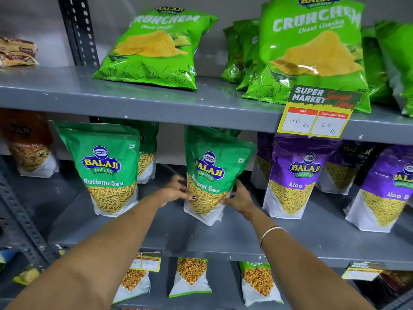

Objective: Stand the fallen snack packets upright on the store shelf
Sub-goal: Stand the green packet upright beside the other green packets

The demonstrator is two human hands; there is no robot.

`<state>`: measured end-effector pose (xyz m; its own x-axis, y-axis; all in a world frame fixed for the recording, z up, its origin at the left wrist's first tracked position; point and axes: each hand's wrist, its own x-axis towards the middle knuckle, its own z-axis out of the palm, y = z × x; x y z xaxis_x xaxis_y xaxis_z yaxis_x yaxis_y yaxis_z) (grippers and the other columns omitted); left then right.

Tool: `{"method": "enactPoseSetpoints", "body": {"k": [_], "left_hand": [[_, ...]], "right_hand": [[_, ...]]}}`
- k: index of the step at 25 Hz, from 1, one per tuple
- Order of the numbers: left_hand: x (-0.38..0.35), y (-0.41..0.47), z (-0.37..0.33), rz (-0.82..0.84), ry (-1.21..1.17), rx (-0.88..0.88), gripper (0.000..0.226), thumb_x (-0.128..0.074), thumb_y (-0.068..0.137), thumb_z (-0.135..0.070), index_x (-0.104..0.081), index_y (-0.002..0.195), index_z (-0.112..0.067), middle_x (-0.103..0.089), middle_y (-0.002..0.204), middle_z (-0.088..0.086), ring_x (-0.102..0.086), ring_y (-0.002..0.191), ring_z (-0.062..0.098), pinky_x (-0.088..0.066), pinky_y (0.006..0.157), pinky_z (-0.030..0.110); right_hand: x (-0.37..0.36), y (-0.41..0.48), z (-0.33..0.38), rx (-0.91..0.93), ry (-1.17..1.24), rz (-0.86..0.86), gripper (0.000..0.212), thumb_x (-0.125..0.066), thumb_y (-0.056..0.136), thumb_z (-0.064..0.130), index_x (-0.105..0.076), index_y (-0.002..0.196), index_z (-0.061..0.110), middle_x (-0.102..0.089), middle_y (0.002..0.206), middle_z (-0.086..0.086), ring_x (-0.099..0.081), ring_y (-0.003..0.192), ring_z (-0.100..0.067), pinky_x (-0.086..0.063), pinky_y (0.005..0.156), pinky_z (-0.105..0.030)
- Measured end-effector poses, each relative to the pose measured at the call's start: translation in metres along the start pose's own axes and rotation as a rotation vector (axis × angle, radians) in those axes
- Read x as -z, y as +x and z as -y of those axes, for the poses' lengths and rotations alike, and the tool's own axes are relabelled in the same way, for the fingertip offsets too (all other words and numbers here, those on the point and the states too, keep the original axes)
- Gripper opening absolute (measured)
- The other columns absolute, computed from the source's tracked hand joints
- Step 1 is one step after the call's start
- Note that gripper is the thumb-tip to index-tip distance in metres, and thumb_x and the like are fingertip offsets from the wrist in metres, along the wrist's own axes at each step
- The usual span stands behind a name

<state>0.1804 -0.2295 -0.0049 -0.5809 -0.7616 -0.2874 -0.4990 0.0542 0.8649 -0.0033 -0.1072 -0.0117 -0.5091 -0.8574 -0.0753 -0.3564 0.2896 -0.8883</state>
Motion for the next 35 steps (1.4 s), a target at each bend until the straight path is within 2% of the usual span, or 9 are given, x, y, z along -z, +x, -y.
{"method": "enactPoseSetpoints", "body": {"k": [5, 10, 17, 22, 25, 28, 31, 33, 35], "left_hand": [[-0.013, 0.001, 0.002, -0.043, 0.023, -0.009, 0.066, -0.072, 0.073, 0.0, -0.041, 0.131, -0.002, -0.057, 0.126, 0.018, -0.053, 0.114, 0.028, -0.041, 0.101, 0.035], [-0.022, -0.003, 0.004, -0.122, -0.056, -0.041, 0.067, -0.076, 0.07, -0.005, -0.043, 0.129, -0.004, -0.057, 0.124, 0.006, -0.052, 0.119, 0.024, -0.043, 0.093, 0.032], [-0.022, -0.017, 0.006, -0.078, 0.003, 0.01, 0.057, -0.07, 0.078, -0.011, -0.041, 0.126, -0.008, -0.055, 0.129, 0.009, -0.048, 0.108, 0.018, -0.041, 0.084, 0.031], [0.029, -0.051, 0.031, 0.115, 0.178, 0.238, 0.037, -0.057, 0.088, -0.032, -0.048, 0.118, -0.011, -0.062, 0.111, 0.008, -0.059, 0.103, 0.021, -0.042, 0.08, 0.028], [0.084, -0.072, 0.06, 0.212, 0.198, 0.326, 0.014, -0.051, 0.091, -0.033, -0.05, 0.086, -0.02, -0.06, 0.082, -0.001, -0.06, 0.079, 0.013, -0.043, 0.069, 0.023], [0.144, -0.083, 0.103, 0.136, 0.221, 0.397, 0.019, -0.047, 0.093, -0.031, -0.051, 0.086, -0.014, -0.053, 0.078, 0.002, -0.054, 0.072, 0.013, -0.045, 0.069, 0.025], [0.182, -0.076, 0.141, -0.054, 0.159, 0.387, 0.043, -0.058, 0.087, -0.031, -0.049, 0.117, -0.002, -0.054, 0.101, 0.012, -0.056, 0.098, 0.023, -0.044, 0.087, 0.033], [0.194, -0.069, 0.153, -0.224, 0.125, 0.283, 0.079, -0.07, 0.079, -0.027, -0.029, 0.141, 0.0, -0.04, 0.143, 0.016, -0.041, 0.131, 0.028, -0.037, 0.102, 0.033], [0.194, -0.062, 0.153, -0.269, 0.085, 0.148, 0.083, -0.073, 0.076, -0.019, -0.028, 0.143, -0.002, -0.033, 0.152, 0.011, -0.037, 0.135, 0.024, -0.035, 0.102, 0.029]], "right_hand": [[0.007, 0.002, 0.0, -0.01, 0.161, 0.038, 0.058, -0.069, 0.067, -0.014, -0.05, 0.121, -0.002, -0.063, 0.117, -0.02, -0.057, 0.099, -0.025, -0.051, 0.091, -0.04], [0.011, -0.001, -0.002, 0.035, 0.254, 0.194, 0.064, -0.069, 0.068, -0.018, -0.045, 0.126, -0.005, -0.059, 0.115, -0.015, -0.06, 0.093, -0.017, -0.053, 0.064, -0.005], [0.009, 0.003, -0.002, 0.099, 0.273, 0.257, 0.061, -0.075, 0.069, -0.005, -0.05, 0.124, -0.003, -0.061, 0.126, -0.019, -0.064, 0.104, -0.021, -0.056, 0.082, -0.018], [0.019, -0.01, 0.006, -0.323, -0.236, 0.526, 0.017, -0.072, 0.077, 0.024, -0.058, 0.081, 0.015, -0.055, 0.06, -0.007, -0.057, 0.031, -0.011, -0.052, 0.035, -0.024], [-0.008, 0.004, 0.022, -0.599, -0.267, 0.669, 0.054, -0.08, 0.052, 0.05, -0.06, 0.077, 0.006, -0.07, 0.054, -0.009, -0.07, 0.05, -0.023, -0.062, 0.06, -0.039], [-0.077, -0.004, 0.074, -0.585, -0.475, 0.94, 0.037, -0.052, 0.09, 0.04, -0.06, 0.081, 0.005, -0.074, 0.057, -0.001, -0.072, 0.056, -0.012, -0.061, 0.056, -0.029], [-0.154, -0.02, 0.107, -0.273, -0.44, 0.594, 0.03, -0.062, 0.086, 0.031, -0.058, 0.104, 0.007, -0.075, 0.079, -0.002, -0.069, 0.064, -0.013, -0.051, 0.048, -0.029], [-0.199, -0.025, 0.115, -0.182, -0.271, 0.357, 0.07, -0.069, 0.082, 0.024, -0.033, 0.139, 0.007, -0.051, 0.136, -0.008, -0.056, 0.119, -0.025, -0.051, 0.078, -0.033], [-0.231, -0.027, 0.112, -0.13, 0.05, 0.294, 0.083, -0.073, 0.076, 0.009, -0.024, 0.144, 0.006, -0.035, 0.15, -0.008, -0.038, 0.137, -0.029, -0.042, 0.103, -0.037]]}}
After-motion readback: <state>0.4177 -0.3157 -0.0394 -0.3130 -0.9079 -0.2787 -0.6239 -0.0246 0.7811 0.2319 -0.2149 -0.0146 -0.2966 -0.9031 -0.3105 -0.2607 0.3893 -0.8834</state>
